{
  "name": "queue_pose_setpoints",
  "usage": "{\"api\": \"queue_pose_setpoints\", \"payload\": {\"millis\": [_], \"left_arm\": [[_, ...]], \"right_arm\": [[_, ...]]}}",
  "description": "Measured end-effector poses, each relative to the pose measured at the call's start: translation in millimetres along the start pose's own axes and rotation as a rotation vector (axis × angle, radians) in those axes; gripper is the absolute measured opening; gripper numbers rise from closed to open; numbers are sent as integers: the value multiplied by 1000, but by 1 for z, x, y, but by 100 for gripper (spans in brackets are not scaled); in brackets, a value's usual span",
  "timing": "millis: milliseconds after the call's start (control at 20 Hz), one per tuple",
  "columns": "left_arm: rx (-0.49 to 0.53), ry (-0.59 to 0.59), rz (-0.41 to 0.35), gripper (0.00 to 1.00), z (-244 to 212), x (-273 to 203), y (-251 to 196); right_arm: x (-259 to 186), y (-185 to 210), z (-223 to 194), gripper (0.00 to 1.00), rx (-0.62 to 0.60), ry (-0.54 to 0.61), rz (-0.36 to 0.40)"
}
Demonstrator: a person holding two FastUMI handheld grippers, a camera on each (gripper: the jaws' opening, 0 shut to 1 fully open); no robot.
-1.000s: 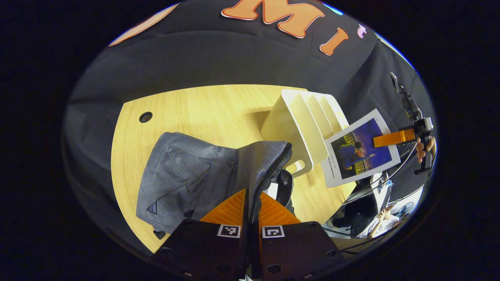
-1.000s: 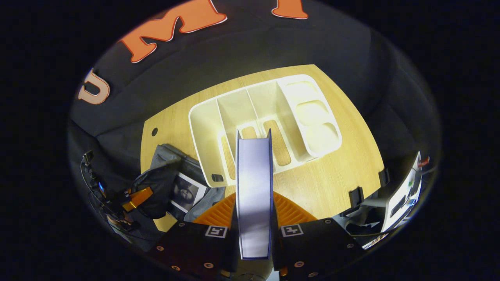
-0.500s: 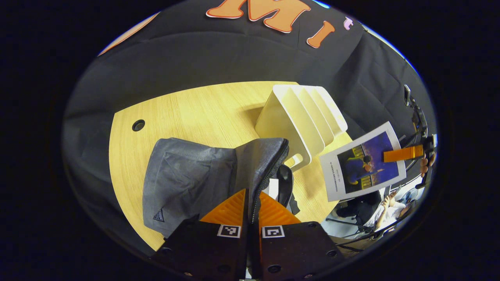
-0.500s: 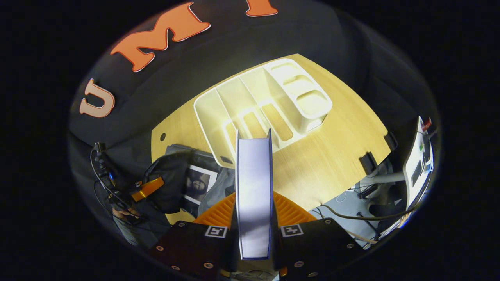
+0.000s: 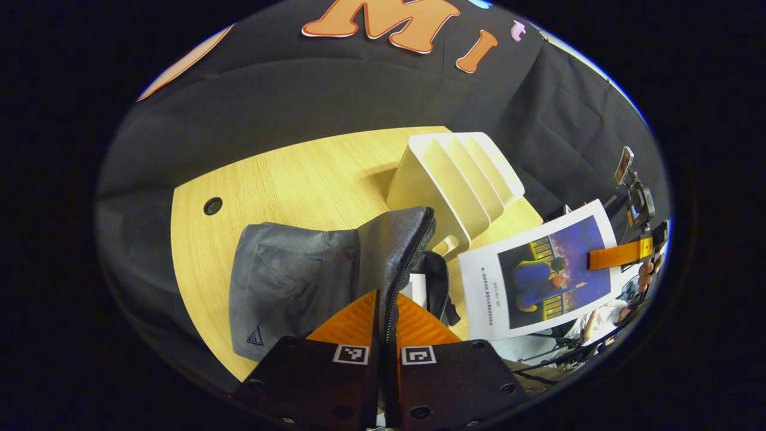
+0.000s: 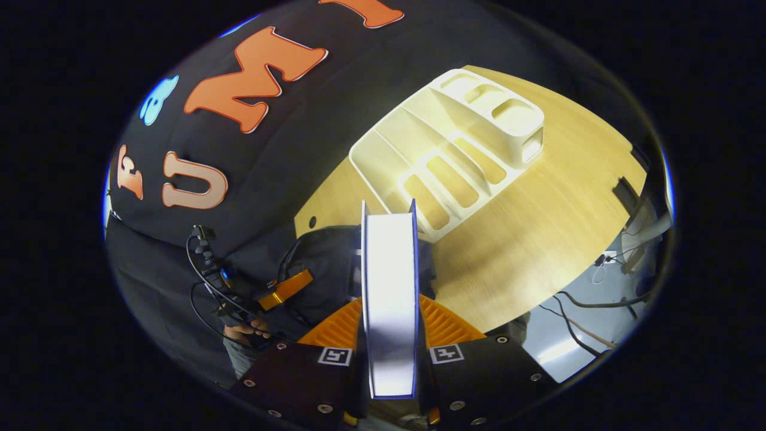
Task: Open the schoolbag, grab two books from the bookshelf and put them into the schoolbag.
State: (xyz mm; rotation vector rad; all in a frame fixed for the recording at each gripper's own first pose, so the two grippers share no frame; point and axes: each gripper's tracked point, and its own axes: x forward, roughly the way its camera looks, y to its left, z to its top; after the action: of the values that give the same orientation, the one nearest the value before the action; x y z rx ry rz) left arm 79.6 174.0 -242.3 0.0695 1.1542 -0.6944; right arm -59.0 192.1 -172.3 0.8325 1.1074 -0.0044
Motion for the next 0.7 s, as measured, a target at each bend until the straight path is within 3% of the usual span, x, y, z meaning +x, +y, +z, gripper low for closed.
{"api": "queue_pose_setpoints", "payload": {"millis": [250, 700], "left_arm": [[-13, -36, 17, 6, 8, -14, 3], [-85, -111, 6, 6, 15, -28, -7]], "right_arm": [[53, 27, -16, 33, 39, 28, 115], [141, 61, -47, 32, 65, 72, 224]]}}
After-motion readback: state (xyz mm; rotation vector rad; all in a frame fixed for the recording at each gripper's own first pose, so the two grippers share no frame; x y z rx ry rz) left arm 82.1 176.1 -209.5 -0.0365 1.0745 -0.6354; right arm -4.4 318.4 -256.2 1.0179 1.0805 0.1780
